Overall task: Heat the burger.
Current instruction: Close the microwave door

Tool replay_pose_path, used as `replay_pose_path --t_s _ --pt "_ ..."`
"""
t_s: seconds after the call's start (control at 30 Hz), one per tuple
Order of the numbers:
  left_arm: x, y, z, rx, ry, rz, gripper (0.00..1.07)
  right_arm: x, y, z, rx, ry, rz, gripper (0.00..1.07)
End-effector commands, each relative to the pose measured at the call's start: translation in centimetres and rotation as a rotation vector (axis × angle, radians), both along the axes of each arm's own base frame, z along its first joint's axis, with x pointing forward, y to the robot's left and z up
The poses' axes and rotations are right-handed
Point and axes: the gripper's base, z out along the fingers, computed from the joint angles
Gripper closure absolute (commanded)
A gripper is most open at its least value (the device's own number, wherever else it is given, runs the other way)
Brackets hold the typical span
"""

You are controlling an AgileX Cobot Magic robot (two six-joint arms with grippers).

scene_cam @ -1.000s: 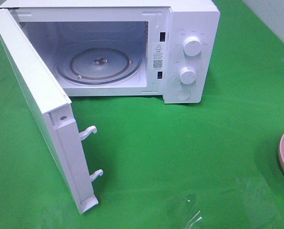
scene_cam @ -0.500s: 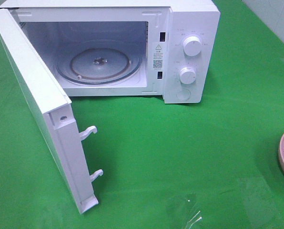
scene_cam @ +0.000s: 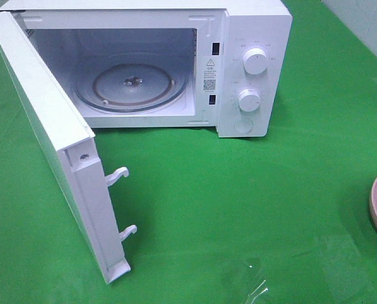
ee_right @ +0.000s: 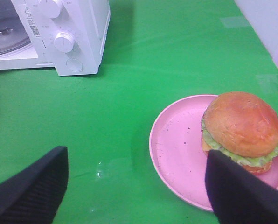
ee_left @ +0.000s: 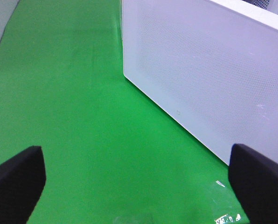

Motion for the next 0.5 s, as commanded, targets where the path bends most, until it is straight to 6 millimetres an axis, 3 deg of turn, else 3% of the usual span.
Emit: replay_pose_path --t_s 0.03,0.5 --pt "-0.22 0.00 -0.07 -0.005 -0.020 0.001 0.06 -0.34 -0.01 0.04 -0.006 -0.036 -0.001 0.31" --pt "-0.22 0.00 -0.07 -0.005 -0.020 0.001 0.06 -0.34 -0.01 0.04 -0.006 -0.036 -0.001 0.31"
